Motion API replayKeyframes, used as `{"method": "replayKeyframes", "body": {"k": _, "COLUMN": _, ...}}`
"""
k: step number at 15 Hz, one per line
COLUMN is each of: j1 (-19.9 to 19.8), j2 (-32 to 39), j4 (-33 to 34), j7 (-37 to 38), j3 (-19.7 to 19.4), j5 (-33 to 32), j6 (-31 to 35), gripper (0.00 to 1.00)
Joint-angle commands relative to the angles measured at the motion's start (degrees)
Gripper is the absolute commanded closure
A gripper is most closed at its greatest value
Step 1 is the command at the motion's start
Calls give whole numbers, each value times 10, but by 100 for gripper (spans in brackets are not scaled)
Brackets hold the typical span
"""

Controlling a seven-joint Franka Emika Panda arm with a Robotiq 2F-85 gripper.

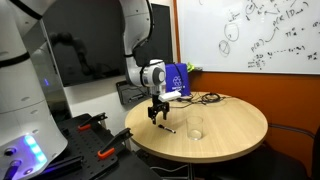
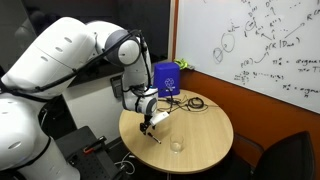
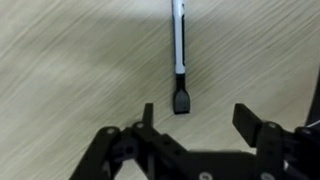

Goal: Pick the pen on the table and put it in the glass cup

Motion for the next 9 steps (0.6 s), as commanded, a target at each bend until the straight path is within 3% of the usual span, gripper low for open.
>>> {"method": "replayKeyframes", "body": {"k": 1, "j1": -13, "j2": 25, "j4": 21, "j7": -16, "j3": 12, "j5": -1, "j6": 6, "gripper": 30}}
{"method": "replayKeyframes", "body": {"k": 4, "j1": -16, "j2": 42, "j4": 37, "j7": -17, "j3": 13, "j5": 0, "j6": 3, "gripper": 50}}
{"method": "replayKeyframes", "body": {"k": 7, "j1": -20, "j2": 53, "j4": 48, "j7": -17, "j3": 13, "j5": 0, "j6": 1, "gripper": 81}}
{"method": "replayKeyframes", "body": {"k": 9, "j1": -25, "j2": 55, "j4": 51, "j7": -20, "j3": 16, "j5": -1, "j6": 2, "gripper": 96}}
